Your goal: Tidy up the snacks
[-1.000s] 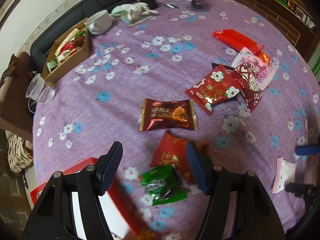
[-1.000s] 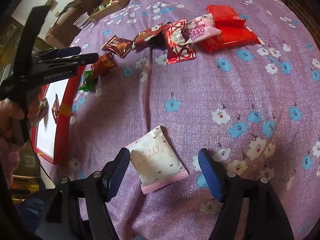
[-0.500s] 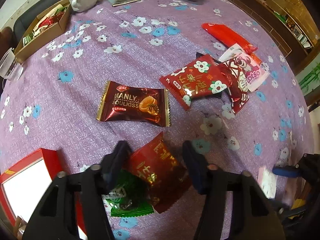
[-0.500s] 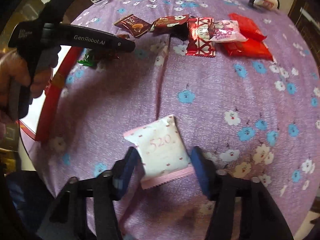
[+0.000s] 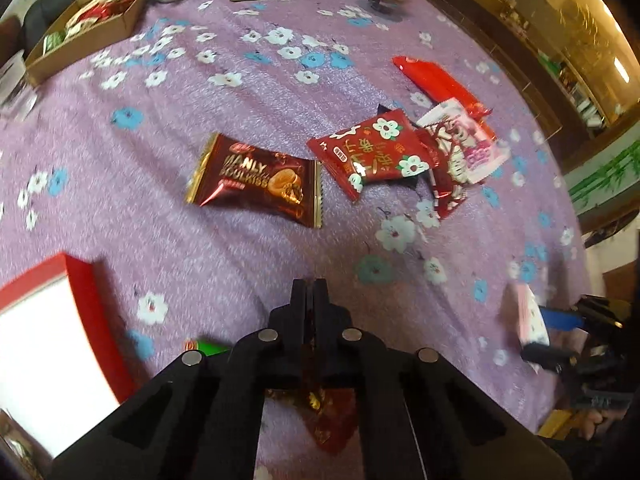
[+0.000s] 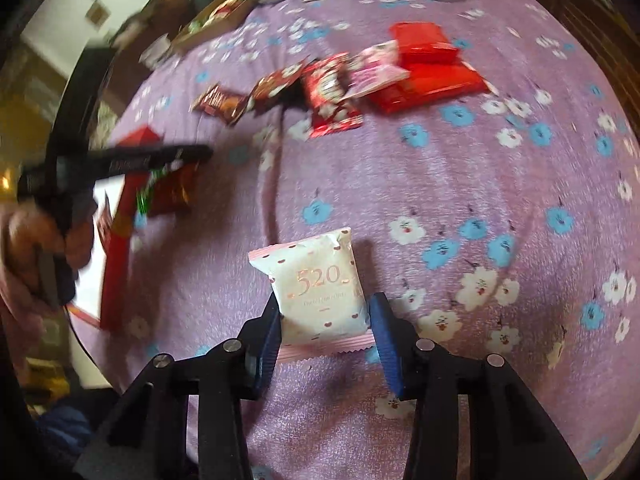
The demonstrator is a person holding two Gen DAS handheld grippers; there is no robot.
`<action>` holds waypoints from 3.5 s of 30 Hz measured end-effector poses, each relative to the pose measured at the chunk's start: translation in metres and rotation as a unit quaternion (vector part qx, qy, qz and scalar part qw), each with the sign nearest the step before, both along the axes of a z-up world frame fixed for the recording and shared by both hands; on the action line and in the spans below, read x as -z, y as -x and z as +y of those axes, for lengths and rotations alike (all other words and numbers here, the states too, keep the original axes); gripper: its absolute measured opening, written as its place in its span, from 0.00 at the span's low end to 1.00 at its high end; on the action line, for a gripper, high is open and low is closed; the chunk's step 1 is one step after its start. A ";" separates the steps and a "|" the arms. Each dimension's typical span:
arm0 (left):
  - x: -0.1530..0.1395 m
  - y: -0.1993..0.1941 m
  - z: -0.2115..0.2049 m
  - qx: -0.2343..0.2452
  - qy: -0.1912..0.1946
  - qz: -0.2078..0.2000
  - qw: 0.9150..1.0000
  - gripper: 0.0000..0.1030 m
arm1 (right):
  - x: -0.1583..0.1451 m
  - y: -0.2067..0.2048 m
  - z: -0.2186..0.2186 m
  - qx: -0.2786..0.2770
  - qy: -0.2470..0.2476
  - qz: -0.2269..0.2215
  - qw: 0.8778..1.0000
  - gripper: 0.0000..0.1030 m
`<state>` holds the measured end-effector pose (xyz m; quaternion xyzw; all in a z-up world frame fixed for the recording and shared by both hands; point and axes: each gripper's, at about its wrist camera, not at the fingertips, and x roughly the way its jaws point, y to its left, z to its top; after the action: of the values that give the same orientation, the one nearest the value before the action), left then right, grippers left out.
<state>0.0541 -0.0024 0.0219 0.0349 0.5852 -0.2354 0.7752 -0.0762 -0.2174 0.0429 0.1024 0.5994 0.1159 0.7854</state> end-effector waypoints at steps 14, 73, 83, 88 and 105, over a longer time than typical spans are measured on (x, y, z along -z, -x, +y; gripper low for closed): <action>-0.016 0.039 0.003 0.023 -0.018 -0.022 0.999 0.54 | 0.002 -0.018 0.007 0.001 -0.034 -0.005 0.999 0.43; -0.063 0.159 0.197 -0.236 0.006 -0.094 0.967 0.20 | -0.026 -0.062 0.257 -0.302 -0.057 -0.020 0.951 0.42; -0.044 0.157 0.216 -0.279 0.001 -0.064 0.958 0.20 | -0.009 -0.059 0.317 -0.360 -0.031 -0.011 0.932 0.42; -0.033 0.150 0.218 -0.292 -0.027 -0.057 0.954 0.21 | -0.006 -0.058 0.335 -0.373 -0.026 -0.016 0.927 0.45; -0.071 0.125 0.113 -0.171 -0.178 -0.188 0.951 0.71 | -0.032 -0.071 0.187 -0.201 -0.073 -0.040 0.976 0.57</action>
<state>-0.0704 0.1108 0.0933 0.1150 0.4582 0.0195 0.8812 -0.0049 -0.0308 0.0753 0.0324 0.5656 0.3187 0.7599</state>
